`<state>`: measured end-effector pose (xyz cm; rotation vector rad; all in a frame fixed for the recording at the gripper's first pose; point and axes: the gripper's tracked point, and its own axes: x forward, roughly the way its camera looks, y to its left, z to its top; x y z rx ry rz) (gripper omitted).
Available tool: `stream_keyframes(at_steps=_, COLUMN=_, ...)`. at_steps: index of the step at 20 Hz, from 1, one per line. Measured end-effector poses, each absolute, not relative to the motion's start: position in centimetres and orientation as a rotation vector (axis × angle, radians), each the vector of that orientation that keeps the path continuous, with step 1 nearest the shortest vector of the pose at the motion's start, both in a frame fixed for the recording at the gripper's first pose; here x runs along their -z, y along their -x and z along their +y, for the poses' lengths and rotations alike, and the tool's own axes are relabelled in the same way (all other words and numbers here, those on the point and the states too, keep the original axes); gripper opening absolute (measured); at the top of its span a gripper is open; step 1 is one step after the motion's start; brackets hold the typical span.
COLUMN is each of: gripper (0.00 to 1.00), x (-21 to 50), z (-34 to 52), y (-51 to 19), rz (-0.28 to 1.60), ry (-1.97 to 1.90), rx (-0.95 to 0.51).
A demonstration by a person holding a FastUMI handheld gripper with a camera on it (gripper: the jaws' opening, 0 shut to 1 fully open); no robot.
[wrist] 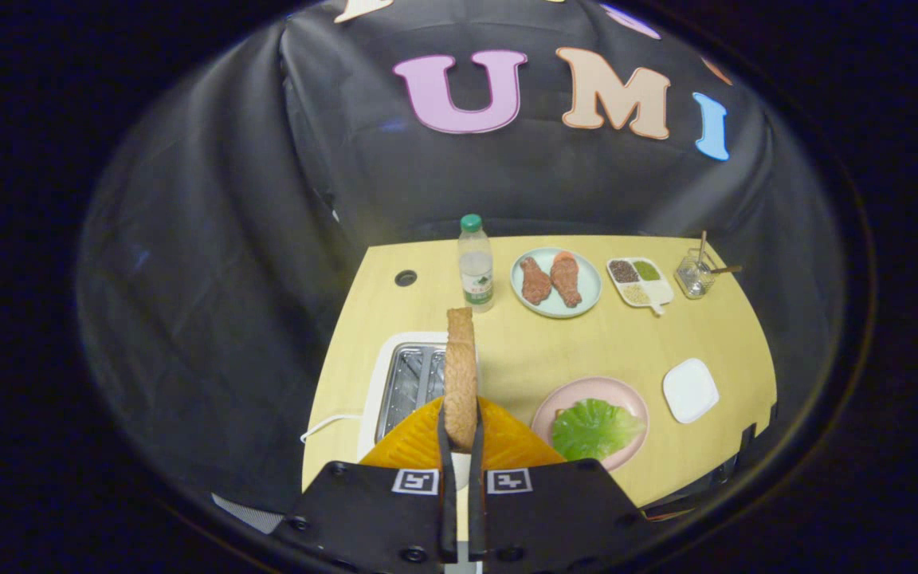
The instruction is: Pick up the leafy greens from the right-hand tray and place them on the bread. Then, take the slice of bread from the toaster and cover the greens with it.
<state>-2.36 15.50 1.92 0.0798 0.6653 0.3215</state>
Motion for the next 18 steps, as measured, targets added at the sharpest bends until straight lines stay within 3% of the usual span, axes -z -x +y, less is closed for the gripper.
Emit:
stream_keyframes(at_steps=8, gripper=0.08, x=-1.9, z=7.0, y=0.7, rz=0.626, ry=-0.099, rx=-0.303)
stream_keyframes(at_steps=18, gripper=0.08, x=7.7, z=3.1, y=-1.1, rz=0.697, ry=-0.334, rx=-0.404)
